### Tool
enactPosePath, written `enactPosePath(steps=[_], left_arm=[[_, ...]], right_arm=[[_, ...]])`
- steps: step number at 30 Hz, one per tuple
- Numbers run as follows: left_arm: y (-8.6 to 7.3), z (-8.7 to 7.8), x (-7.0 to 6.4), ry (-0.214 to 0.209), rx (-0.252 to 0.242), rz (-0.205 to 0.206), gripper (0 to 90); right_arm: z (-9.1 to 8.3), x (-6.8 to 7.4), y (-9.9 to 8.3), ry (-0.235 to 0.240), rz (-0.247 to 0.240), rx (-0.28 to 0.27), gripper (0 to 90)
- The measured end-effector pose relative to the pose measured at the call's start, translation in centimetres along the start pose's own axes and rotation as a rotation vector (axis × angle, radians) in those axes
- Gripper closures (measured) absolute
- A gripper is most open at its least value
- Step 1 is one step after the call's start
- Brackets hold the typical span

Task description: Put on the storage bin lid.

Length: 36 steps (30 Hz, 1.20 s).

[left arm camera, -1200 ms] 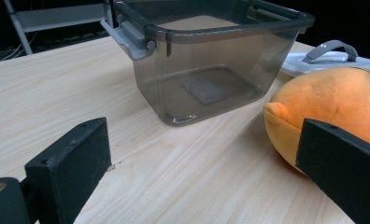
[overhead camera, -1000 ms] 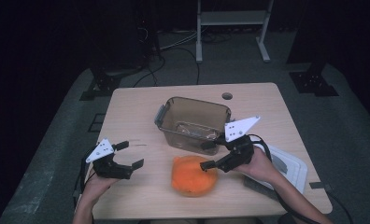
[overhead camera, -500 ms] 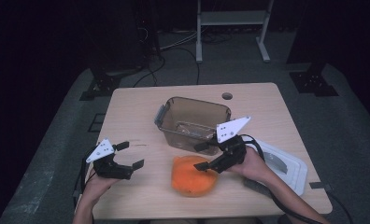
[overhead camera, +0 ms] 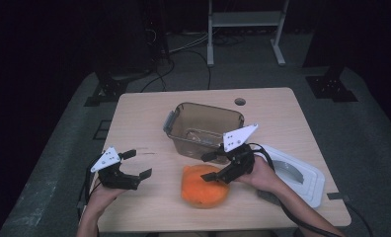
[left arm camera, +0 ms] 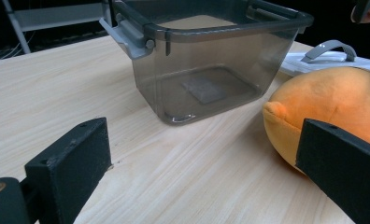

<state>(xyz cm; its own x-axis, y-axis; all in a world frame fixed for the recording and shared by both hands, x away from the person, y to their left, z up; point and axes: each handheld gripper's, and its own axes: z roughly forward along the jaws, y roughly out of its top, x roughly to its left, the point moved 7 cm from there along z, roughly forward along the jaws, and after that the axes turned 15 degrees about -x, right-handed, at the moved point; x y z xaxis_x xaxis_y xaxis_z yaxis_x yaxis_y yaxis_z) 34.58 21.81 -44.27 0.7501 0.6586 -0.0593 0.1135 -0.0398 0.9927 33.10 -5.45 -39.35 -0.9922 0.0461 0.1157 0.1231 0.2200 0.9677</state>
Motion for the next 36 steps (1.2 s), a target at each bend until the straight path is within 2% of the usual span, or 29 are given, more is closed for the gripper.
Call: enactPosePath(steps=[17,36], left_arm=[[0.0,0.0,0.0,-0.001,0.0,0.003,2.7],[0.0,0.0,0.0,-0.001,0.001,0.003,2.7]], right_arm=[[1.2,-0.7,-1.8,-0.001,0.025,0.026,34.8],[1.8,-1.4,-3.4,-0.021,0.047,0.051,42.6]])
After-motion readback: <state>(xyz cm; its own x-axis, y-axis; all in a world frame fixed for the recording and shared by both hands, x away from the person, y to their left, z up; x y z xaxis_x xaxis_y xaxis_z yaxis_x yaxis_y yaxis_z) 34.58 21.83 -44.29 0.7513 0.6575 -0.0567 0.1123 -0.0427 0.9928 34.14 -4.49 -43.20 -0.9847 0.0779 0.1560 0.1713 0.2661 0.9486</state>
